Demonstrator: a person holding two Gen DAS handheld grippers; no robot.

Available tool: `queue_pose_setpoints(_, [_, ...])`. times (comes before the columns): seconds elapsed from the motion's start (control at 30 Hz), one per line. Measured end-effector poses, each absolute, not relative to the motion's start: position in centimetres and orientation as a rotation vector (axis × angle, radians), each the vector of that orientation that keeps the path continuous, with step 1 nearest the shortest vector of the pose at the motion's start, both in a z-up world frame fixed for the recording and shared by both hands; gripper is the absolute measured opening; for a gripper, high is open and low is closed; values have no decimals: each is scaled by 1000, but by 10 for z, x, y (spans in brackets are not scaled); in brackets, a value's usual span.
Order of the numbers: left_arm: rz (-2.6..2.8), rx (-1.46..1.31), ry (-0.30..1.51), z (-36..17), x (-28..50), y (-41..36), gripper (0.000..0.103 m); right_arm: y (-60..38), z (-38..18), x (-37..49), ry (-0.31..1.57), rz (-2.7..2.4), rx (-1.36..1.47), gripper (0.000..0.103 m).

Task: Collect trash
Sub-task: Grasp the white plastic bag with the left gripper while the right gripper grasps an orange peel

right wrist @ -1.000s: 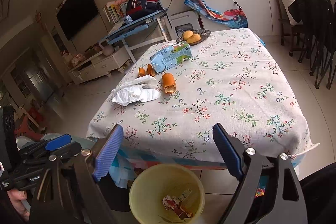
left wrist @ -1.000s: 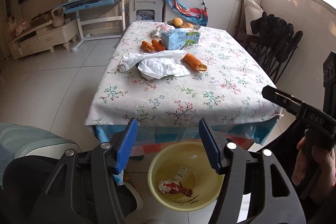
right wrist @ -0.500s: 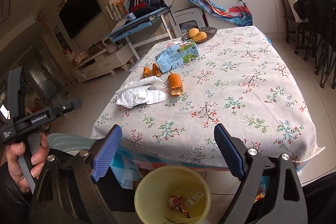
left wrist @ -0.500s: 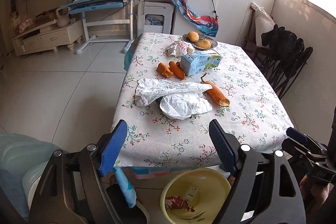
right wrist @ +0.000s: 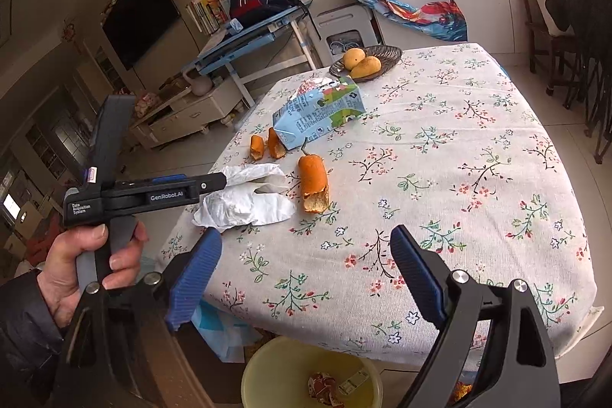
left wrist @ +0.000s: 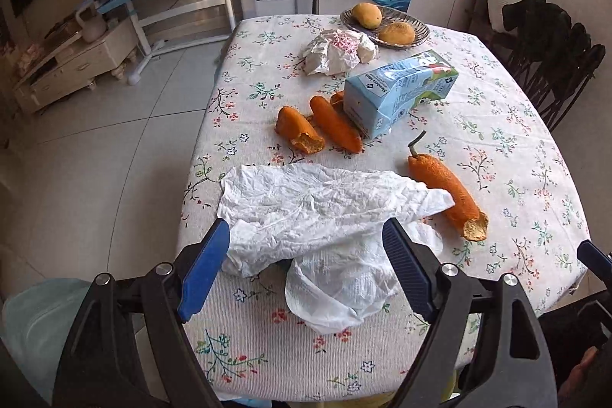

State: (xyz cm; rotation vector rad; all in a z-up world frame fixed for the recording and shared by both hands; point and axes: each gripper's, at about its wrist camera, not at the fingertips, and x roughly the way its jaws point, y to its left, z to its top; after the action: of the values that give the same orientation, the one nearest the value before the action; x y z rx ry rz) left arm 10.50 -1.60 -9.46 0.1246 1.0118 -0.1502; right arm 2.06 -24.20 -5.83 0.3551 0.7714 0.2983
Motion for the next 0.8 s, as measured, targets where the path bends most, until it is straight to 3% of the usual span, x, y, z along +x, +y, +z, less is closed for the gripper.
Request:
queue_pose_setpoints(0.33, [-121, -8, 1147, -121, 154, 1, 77, -245, -60, 47, 786, 312, 386, 86])
queue_pose_setpoints(0.6, [-95, 0, 1177, -131, 166, 3, 58, -229, -64, 77, 814, 322, 336, 86])
queue_pose_setpoints(0.7, [-106, 7, 1167, -129, 168, 1, 31, -221, -70, 86, 837, 327, 311, 86])
queue_pose_setpoints(0.73, [-118, -11, 1171, -129, 169, 3, 17, -219, -72, 88, 845, 331, 301, 86])
queue_pose_setpoints(0.77, [-130, -38, 1176, -129, 171, 6, 9, -216, -74, 90, 853, 334, 289, 86])
queue_pose_setpoints(0.8, [-146, -69, 1179, -128, 171, 9, 8, -213, -76, 91, 861, 335, 276, 86])
